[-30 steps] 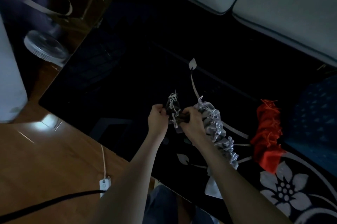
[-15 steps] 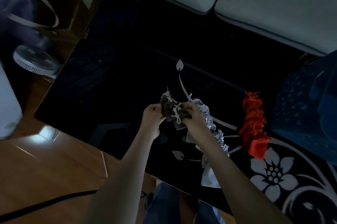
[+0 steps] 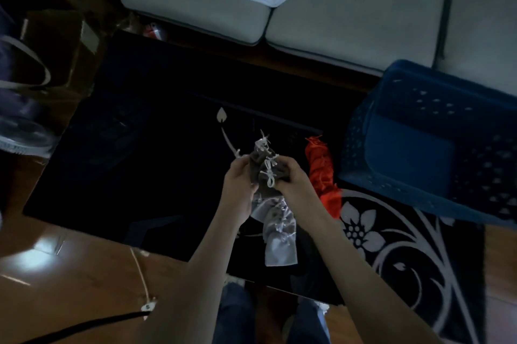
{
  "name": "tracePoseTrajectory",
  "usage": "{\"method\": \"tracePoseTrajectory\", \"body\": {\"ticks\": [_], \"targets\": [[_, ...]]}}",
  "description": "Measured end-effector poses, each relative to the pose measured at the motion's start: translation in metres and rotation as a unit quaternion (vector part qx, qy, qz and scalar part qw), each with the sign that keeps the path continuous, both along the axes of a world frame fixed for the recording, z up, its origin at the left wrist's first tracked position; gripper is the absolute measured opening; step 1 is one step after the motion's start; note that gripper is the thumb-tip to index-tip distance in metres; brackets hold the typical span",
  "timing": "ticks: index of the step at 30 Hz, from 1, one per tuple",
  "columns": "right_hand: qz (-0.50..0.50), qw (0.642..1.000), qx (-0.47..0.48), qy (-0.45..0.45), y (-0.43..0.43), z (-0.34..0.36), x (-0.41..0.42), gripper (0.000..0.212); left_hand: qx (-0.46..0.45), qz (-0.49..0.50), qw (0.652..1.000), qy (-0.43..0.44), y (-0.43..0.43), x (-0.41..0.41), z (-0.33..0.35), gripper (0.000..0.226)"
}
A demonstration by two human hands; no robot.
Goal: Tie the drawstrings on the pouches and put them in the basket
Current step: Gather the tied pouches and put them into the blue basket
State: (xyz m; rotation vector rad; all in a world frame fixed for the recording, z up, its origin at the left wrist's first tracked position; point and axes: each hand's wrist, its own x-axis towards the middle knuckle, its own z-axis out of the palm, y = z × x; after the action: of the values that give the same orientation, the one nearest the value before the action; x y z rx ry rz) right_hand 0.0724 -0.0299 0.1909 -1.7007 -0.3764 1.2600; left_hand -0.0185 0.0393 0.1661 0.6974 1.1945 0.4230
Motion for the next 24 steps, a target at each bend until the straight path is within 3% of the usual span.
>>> {"method": "tracePoseTrajectory", "body": {"ticks": [3,9,13,16,20,24], "targets": [[-0.062,0.998,-0.021,-0.010,-0.024,0.018,0.021,0.043,0.026,-0.027,0.999,-0.014,-0.018,0.025,0.019,0.019],[-0.031,0.991,-0.053,-0.117,-0.069,0.059,0.078,0.036,0.067,-0.032,0.997,-0.032,-0.062,0.087,0.061,0.019],[0.002,0.952,-0.126,-0.277,-0.094,0.078,0.126,0.027,0.117,-0.078,0.988,-0.057,-0.087,0.128,0.078,0.021],[0.048,0.922,-0.205,-0.323,-0.114,0.088,0.170,0.028,0.140,-0.131,0.980,-0.050,-0.103,0.165,0.085,0.023],[0.081,0.917,-0.223,-0.321,-0.124,0.063,0.219,0.029,0.139,-0.265,0.953,0.039,-0.104,0.212,0.077,0.026],[-0.005,0.962,-0.193,-0.194,-0.117,0.021,0.251,0.022,0.324,-0.323,0.873,0.172,-0.089,0.232,0.066,0.036]]}}
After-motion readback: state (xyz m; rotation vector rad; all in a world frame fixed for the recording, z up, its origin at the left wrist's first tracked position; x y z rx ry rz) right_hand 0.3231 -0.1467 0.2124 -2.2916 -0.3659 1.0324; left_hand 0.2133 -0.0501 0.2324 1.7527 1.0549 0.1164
